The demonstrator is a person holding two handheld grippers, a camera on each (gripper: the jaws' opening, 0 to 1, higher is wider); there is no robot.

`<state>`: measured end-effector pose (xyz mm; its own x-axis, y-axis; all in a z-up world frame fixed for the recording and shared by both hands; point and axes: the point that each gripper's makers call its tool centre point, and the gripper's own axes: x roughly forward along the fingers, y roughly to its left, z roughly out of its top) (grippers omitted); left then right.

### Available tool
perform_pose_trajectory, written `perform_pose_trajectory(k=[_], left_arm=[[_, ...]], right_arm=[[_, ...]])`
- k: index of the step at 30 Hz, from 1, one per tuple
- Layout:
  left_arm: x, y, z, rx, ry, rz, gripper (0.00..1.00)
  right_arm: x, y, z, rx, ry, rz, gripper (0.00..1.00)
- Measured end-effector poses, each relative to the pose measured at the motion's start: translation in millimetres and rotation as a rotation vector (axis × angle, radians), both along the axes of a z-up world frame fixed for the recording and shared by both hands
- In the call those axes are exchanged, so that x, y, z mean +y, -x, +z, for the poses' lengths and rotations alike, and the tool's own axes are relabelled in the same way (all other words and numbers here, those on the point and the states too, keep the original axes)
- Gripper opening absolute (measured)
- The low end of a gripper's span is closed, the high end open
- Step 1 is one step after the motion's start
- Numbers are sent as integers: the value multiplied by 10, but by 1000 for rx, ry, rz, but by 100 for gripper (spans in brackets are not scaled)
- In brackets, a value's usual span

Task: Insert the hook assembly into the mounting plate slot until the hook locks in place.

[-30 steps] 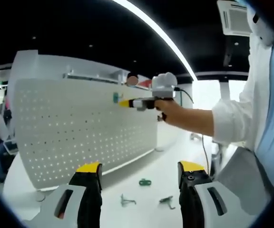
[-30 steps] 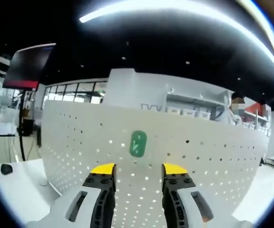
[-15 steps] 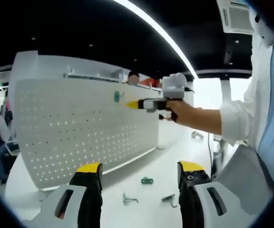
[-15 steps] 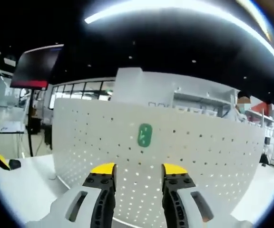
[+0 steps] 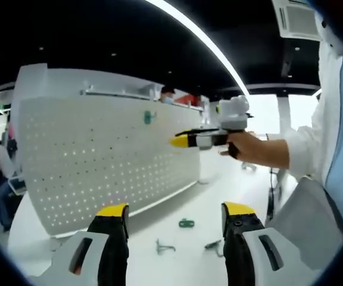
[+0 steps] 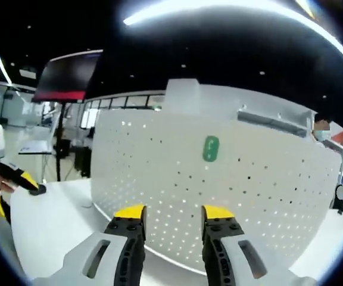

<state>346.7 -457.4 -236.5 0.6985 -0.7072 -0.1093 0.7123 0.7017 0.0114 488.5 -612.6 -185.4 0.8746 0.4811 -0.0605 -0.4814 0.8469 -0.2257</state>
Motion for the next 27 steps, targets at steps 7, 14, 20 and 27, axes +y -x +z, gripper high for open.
perform_pose_trajectory(k=[7,14,20,27], left_arm=[[-8,-1,-20,5,-10,1,64],[0,-7,-28,8,-10,6,64],[6,-5,-36,10,-11,7,64],[8,-4,-37,9,-11,9,64]], right_arm=[[162,166,-343,66,46,72,35],[365,287,-534,93,81,154,31],[449,325,-624,103,93,192,31],[535,377,-754,131,112,257,31]])
